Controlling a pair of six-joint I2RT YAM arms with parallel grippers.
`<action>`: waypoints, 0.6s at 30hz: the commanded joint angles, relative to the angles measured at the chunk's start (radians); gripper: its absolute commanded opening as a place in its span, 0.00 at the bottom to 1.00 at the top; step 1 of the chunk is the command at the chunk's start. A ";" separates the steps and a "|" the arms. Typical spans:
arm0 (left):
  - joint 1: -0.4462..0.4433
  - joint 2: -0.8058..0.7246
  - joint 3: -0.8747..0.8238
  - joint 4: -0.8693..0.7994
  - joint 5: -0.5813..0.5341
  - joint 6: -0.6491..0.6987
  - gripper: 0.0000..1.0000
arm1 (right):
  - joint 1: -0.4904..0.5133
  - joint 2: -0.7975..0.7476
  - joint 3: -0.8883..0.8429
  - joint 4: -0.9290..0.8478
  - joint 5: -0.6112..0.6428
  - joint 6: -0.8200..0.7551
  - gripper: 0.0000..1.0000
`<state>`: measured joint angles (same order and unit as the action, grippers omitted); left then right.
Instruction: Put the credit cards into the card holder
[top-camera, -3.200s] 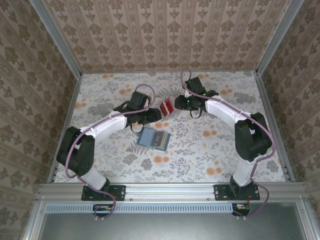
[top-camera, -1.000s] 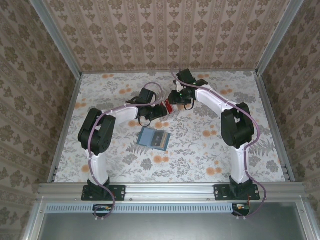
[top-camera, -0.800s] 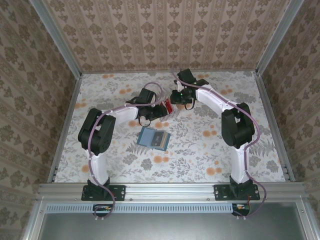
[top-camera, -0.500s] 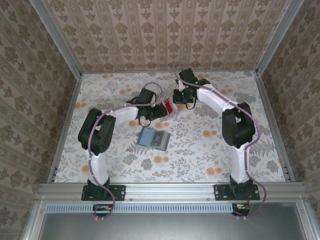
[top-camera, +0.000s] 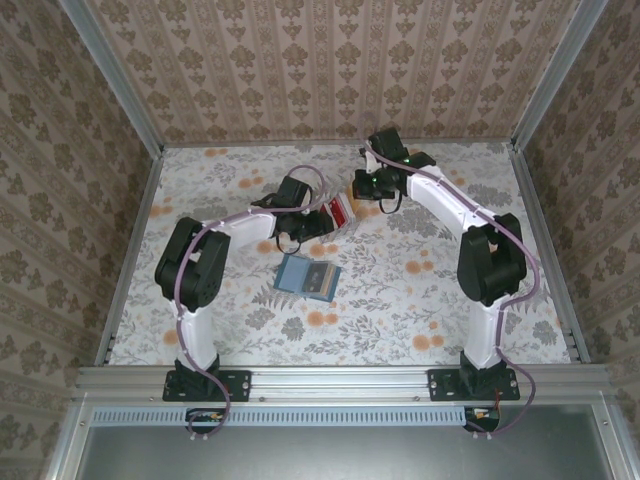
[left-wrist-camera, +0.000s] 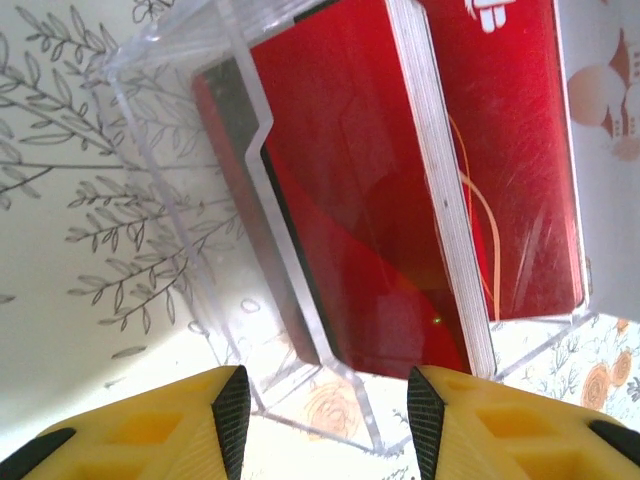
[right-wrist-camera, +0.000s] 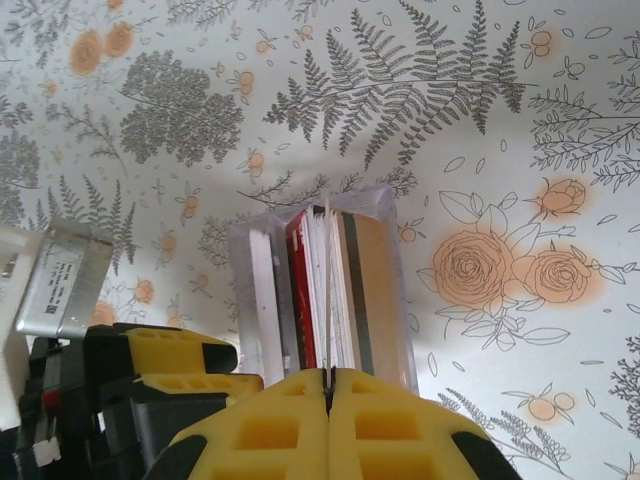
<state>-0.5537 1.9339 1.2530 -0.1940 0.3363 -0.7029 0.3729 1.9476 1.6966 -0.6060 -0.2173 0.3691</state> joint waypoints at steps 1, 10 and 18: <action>0.017 -0.078 0.019 -0.067 -0.044 0.055 0.48 | -0.007 -0.062 -0.047 0.005 -0.017 -0.001 0.01; 0.063 -0.148 -0.105 -0.089 -0.136 0.119 0.47 | -0.008 -0.198 -0.184 0.050 -0.046 0.018 0.00; 0.077 -0.090 -0.145 -0.078 -0.123 0.146 0.42 | 0.002 -0.344 -0.334 0.064 -0.072 0.036 0.00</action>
<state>-0.4778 1.8202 1.1255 -0.2550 0.2150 -0.5949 0.3710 1.6638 1.3983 -0.5552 -0.2646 0.3885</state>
